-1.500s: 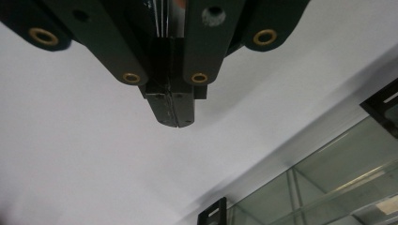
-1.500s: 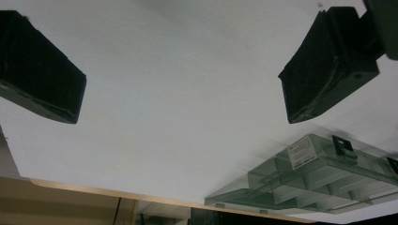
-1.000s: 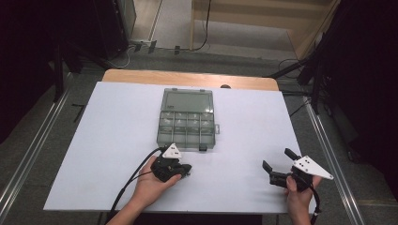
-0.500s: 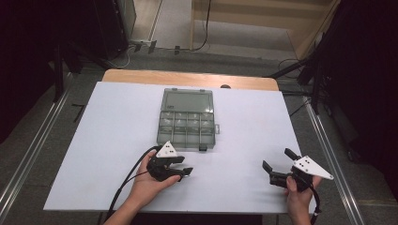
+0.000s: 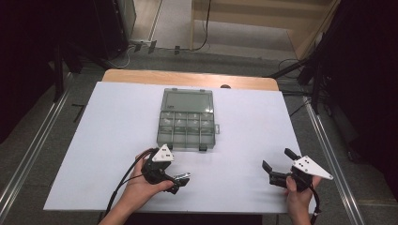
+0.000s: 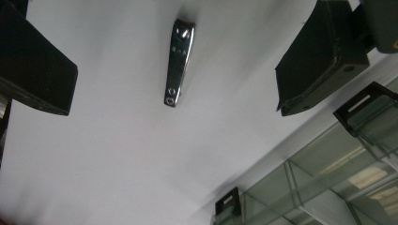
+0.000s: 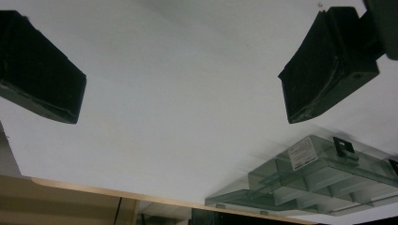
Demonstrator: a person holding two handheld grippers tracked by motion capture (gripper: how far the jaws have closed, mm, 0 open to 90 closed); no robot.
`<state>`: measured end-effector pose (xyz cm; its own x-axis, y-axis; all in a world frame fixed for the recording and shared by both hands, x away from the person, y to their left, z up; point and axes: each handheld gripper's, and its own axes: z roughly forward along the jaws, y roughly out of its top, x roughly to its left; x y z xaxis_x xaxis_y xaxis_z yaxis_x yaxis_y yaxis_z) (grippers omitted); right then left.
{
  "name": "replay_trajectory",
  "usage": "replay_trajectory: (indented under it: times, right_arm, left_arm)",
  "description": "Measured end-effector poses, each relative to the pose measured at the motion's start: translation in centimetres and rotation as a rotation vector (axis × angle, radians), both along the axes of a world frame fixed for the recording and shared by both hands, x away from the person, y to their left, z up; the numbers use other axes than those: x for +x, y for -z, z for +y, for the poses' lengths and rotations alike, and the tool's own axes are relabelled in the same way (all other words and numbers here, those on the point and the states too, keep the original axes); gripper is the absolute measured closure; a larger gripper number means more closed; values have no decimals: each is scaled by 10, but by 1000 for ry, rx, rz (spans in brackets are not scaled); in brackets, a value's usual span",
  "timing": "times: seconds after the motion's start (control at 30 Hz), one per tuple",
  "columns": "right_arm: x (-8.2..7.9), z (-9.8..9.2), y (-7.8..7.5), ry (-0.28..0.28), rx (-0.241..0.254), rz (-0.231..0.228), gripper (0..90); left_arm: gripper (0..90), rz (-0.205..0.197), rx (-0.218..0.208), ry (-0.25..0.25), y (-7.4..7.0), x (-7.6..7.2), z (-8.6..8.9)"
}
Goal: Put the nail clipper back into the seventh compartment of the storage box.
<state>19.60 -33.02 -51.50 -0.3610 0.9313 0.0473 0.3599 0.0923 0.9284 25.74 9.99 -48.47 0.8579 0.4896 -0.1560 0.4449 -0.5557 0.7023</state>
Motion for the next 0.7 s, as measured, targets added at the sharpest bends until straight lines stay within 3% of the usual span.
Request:
replay_trajectory:
  times: [0.2,0.33,0.5,0.7]
  right_arm:
    - [0,0,0,-1,-2,-2,8]
    - [0,0,0,-1,-2,-1,7]
    - [1,0,0,-1,-2,-2,7]
    - [1,0,0,0,-1,-2,8]
  left_arm:
    - [62,-1,36,32,1,-5,3]
    - [163,16,44,56,-1,-4,7]
    - [337,13,95,71,0,-3,10]
    - [469,33,120,92,3,-2,11]
